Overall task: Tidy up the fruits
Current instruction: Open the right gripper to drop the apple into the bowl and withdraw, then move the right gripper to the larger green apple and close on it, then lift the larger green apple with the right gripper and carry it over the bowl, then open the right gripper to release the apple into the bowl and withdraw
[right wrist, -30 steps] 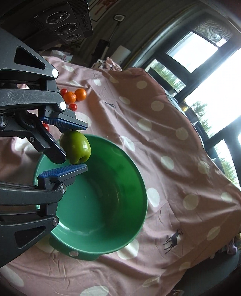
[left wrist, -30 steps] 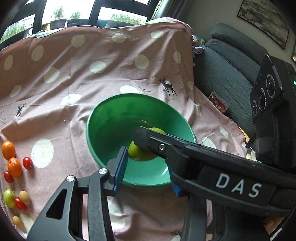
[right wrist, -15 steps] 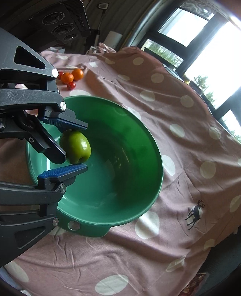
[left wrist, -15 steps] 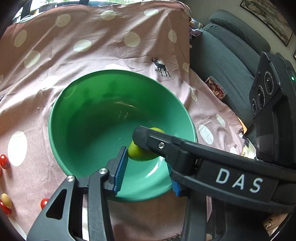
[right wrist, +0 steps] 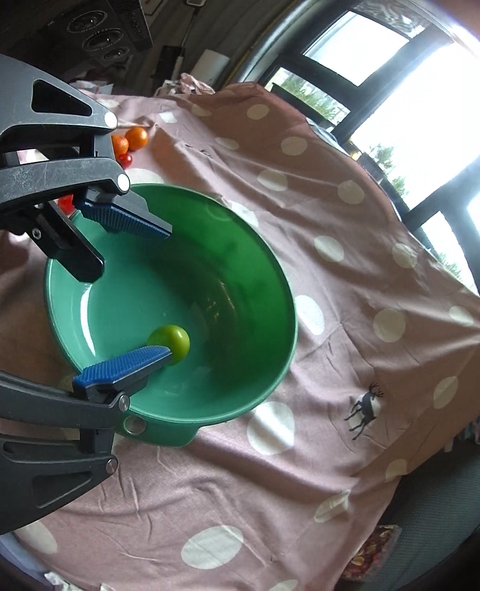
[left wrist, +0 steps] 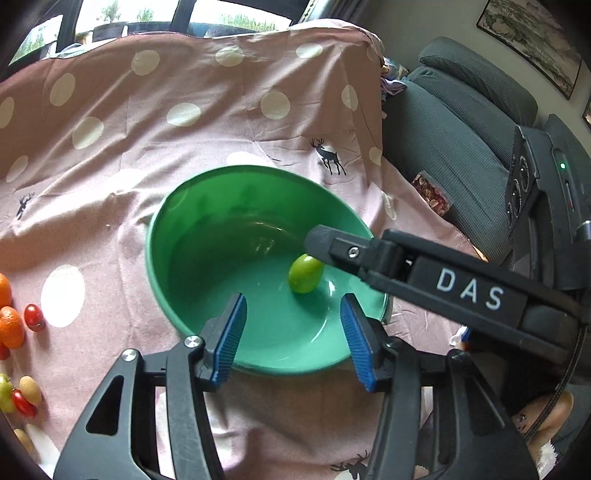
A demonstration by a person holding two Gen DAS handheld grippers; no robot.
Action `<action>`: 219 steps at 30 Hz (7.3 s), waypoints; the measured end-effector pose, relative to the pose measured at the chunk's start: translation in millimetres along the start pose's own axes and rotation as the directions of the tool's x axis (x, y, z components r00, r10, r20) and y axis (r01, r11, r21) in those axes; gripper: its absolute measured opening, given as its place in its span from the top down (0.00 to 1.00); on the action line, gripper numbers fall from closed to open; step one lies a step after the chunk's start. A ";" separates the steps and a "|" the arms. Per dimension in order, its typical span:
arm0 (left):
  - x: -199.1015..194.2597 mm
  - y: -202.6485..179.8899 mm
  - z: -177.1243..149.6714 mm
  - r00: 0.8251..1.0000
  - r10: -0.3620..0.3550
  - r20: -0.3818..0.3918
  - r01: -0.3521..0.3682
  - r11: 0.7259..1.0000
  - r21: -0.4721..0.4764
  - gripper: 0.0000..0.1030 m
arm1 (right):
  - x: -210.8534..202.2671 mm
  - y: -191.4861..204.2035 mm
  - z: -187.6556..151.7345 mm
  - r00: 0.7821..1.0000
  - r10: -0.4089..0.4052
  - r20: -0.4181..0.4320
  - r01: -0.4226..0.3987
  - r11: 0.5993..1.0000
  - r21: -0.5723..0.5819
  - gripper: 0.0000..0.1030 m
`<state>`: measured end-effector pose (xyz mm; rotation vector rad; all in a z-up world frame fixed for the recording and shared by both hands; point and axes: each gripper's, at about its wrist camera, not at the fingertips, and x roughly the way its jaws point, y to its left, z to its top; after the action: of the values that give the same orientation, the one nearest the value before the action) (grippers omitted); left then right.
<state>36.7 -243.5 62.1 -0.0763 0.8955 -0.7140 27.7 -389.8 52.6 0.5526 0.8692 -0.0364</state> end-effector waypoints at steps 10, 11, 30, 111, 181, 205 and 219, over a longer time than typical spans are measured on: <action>-89.6 51.1 -19.1 0.971 0.178 0.157 -0.160 0.980 -0.120 0.12 | -25.5 38.7 -4.2 0.987 0.032 0.158 -0.014 0.993 -0.113 0.14; -97.9 57.9 -21.5 0.964 0.209 0.167 -0.186 0.972 -0.140 0.07 | -27.2 43.4 -5.4 0.984 0.045 0.170 -0.023 0.991 -0.128 0.10; -177.8 196.7 -101.1 0.829 0.541 0.139 -0.431 0.778 -0.457 0.01 | 2.4 124.1 -50.8 0.984 0.137 0.114 -0.092 0.938 -0.334 0.02; -76.2 171.1 -110.7 0.980 0.165 -0.116 -0.196 0.909 -0.368 0.59 | 120.4 160.6 -110.7 0.858 0.178 -0.482 -0.316 0.923 -0.221 0.55; -0.1 -42.5 11.4 0.997 -0.053 0.051 0.046 0.989 0.138 0.65 | -39.8 6.2 2.4 0.978 0.200 0.060 -0.198 0.980 -0.032 0.65; 50.6 -40.2 -0.9 0.989 -0.100 -0.105 0.104 0.994 0.036 0.63 | -8.3 -27.6 6.3 0.999 0.012 -0.040 -0.010 0.998 0.060 0.65; -16.2 -12.7 2.7 0.998 -0.029 0.053 0.029 1.000 0.005 0.47 | -32.3 -20.4 9.3 0.997 0.000 0.075 -0.002 0.999 0.038 0.52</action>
<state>25.2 -244.3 79.3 -0.1047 0.8439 -0.7377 8.1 -417.9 71.9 0.5841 0.7963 -0.0726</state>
